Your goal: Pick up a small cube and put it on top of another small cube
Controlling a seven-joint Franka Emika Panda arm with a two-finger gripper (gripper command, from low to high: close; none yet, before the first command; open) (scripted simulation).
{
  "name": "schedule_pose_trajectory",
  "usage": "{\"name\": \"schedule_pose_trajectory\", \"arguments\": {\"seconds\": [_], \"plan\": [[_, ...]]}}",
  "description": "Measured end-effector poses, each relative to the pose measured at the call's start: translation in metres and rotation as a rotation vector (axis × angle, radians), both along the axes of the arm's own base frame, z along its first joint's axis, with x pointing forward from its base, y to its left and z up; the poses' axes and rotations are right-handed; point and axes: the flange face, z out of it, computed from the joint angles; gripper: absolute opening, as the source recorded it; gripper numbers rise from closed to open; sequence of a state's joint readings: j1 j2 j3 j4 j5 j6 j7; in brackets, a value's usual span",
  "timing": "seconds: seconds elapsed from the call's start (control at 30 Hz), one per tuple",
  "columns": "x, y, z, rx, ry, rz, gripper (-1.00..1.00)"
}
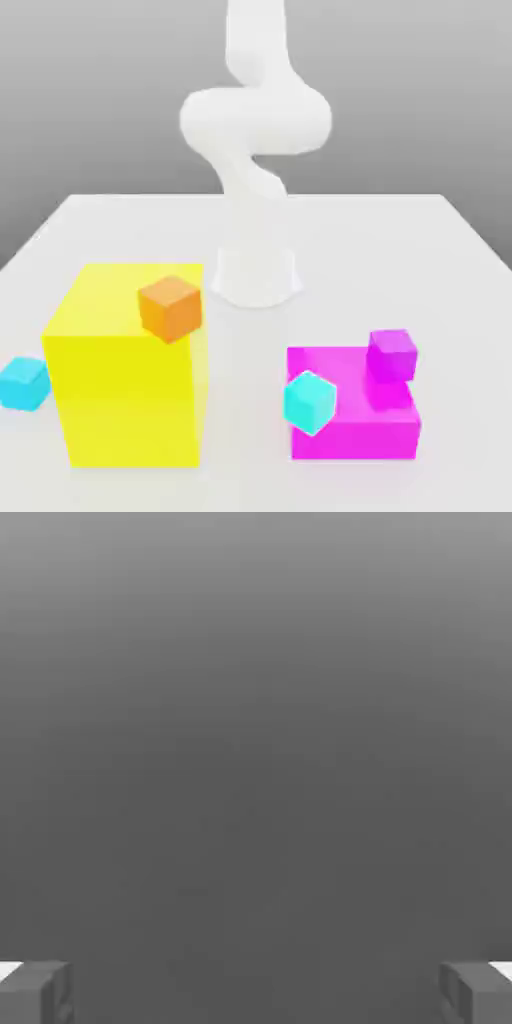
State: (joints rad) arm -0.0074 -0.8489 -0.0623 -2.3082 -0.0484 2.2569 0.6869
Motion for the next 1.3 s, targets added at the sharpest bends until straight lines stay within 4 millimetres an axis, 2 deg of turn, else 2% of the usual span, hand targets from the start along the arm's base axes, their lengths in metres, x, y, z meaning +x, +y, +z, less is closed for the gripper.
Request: {"name": "schedule_pose_trajectory", "arguments": {"seconds": [0.2, 0.37, 0.57, 0.77, 0.9, 1.03, 1.17, 1.3], "plan": [[-0.045, -0.089, -0.005, -0.169, 0.048, 0.063, 0.00], [-0.073, -0.162, -0.032, -0.272, 0.118, 0.129, 0.00], [-0.094, -0.242, -0.092, -0.359, 0.230, 0.242, 0.00], [-0.097, -0.304, -0.176, -0.412, 0.357, 0.404, 0.00], [-0.089, -0.332, -0.244, -0.436, 0.443, 0.544, 0.00], [-0.075, -0.345, -0.317, -0.452, 0.525, 0.710, 0.00], [-0.056, -0.342, -0.393, -0.466, 0.598, 0.899, 0.00], [-0.037, -0.324, -0.468, -0.482, 0.661, 1.107, 0.00]]}}
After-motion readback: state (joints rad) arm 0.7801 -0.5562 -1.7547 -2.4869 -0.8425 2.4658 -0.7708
